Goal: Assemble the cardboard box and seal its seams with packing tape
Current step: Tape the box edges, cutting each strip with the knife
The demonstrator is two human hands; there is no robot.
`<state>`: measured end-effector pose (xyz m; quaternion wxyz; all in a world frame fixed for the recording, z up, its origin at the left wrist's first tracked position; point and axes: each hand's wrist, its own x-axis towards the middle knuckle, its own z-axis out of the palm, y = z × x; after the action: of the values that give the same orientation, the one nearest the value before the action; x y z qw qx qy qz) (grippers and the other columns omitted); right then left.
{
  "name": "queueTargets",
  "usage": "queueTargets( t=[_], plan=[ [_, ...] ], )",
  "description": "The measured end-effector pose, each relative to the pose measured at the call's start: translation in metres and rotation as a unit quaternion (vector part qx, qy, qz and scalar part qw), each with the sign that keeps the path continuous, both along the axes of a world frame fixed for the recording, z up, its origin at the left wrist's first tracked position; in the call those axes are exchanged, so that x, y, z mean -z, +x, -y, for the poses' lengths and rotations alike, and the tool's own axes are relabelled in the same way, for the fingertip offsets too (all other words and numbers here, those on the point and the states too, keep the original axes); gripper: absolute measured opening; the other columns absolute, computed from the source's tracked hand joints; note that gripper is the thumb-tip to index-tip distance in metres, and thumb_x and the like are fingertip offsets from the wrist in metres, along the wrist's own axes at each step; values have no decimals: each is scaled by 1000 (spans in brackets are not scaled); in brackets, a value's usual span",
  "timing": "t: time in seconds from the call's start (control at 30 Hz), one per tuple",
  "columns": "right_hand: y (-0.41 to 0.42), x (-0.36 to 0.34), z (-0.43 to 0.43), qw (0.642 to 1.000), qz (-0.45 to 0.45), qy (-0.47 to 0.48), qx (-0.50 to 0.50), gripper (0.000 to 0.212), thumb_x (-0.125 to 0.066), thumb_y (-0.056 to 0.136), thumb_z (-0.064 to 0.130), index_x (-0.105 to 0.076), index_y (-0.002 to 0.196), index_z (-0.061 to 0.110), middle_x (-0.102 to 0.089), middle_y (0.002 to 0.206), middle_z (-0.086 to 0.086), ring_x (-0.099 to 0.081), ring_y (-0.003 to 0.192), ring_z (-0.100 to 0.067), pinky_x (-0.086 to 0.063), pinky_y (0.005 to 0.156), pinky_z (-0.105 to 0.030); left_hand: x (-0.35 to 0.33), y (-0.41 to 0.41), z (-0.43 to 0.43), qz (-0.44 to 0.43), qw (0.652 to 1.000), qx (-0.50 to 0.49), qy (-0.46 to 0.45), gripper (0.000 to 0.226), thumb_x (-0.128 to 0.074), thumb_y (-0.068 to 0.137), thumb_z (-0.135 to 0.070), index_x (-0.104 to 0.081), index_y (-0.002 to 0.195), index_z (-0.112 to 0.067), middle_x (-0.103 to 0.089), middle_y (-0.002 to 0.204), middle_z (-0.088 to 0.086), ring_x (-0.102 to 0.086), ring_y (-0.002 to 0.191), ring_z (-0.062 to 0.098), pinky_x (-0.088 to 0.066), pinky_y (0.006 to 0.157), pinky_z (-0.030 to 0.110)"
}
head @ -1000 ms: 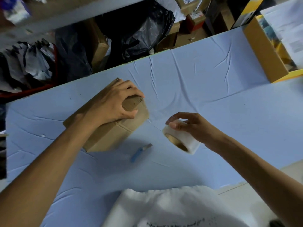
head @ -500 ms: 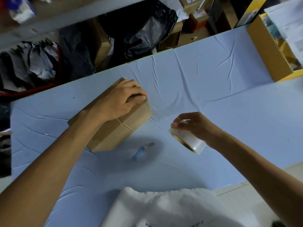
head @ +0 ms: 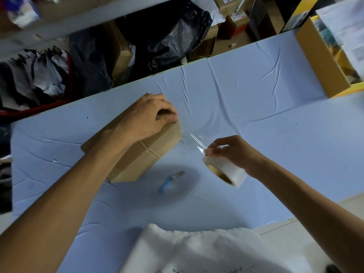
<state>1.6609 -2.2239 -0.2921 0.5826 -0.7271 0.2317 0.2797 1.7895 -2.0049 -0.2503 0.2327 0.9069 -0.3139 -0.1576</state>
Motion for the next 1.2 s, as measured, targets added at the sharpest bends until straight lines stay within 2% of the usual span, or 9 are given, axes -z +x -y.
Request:
queueTargets(
  t=[0.17,0.27,0.4,0.5,0.6,0.7,0.87,1.03,1.2],
  plan=[
    [0,6,2,985,39,-161,-52,26,-74,72,57,-73,69,31,-63,63,10,-53,56,-3,-36,50,-18,-5,-1,-4,-22,999,17,36,45,-79,66,-50,-68,104,-31,-55,105,-13,-48,101,10,-39,89,27],
    [-3,-3,5,994,48,-84,-55,24,-74,72,57,-73,74,32,-68,66,9,-57,53,1,-39,51,-13,-7,-4,-3,-5,1000,-1,21,40,-83,66,-34,-70,103,-27,-57,103,-9,-50,99,13,-40,87,26],
    [-15,-9,10,994,46,58,-85,27,-80,70,37,-70,94,30,-73,73,-5,-65,57,-11,-47,49,-19,-6,-8,-6,8,1000,-16,6,36,-83,67,-26,-71,101,-23,-57,101,-7,-50,97,14,-40,84,27],
    [-15,0,11,993,16,74,-93,32,-85,69,29,-70,96,25,-73,72,-7,-69,61,-19,-51,54,-24,-7,-8,-6,3,1000,-15,3,36,-83,67,-29,-71,101,-24,-57,100,-9,-50,98,14,-43,86,30],
    [-15,11,13,993,-25,21,-117,32,-85,67,36,-72,89,16,-73,77,-9,-70,67,-20,-50,53,-16,-4,-9,-5,0,1000,-10,-2,37,-84,67,-30,-71,102,-24,-57,100,-9,-51,98,14,-44,85,30],
    [-17,16,15,993,11,52,-103,25,-79,76,28,-70,94,14,-70,78,-13,-66,63,-19,-48,50,-16,-2,-8,-9,4,1000,-10,-3,36,-82,68,-30,-70,102,-25,-56,101,-11,-51,98,12,-43,83,28],
    [-25,10,20,991,50,110,-63,25,-61,84,43,-73,90,22,-70,76,1,-63,61,-9,-45,49,-17,-2,-6,-10,5,1000,-9,-4,34,-81,70,-30,-69,101,-24,-56,101,-9,-49,98,13,-42,87,30],
    [-22,12,15,996,2,61,-58,19,-66,86,41,-77,84,25,-71,74,5,-63,56,-8,-47,52,-20,-2,-8,-9,5,1000,-10,-11,35,-81,70,-31,-69,102,-24,-57,102,-8,-48,98,11,-38,87,25],
    [-22,10,11,997,23,71,-33,11,-72,83,27,-75,84,15,-66,66,-2,-61,53,-11,-45,48,-16,-6,-11,-12,-7,1000,4,-10,44,-77,75,-34,-65,117,-27,-58,113,-7,-49,112,8,-22,113,24]
  ],
)
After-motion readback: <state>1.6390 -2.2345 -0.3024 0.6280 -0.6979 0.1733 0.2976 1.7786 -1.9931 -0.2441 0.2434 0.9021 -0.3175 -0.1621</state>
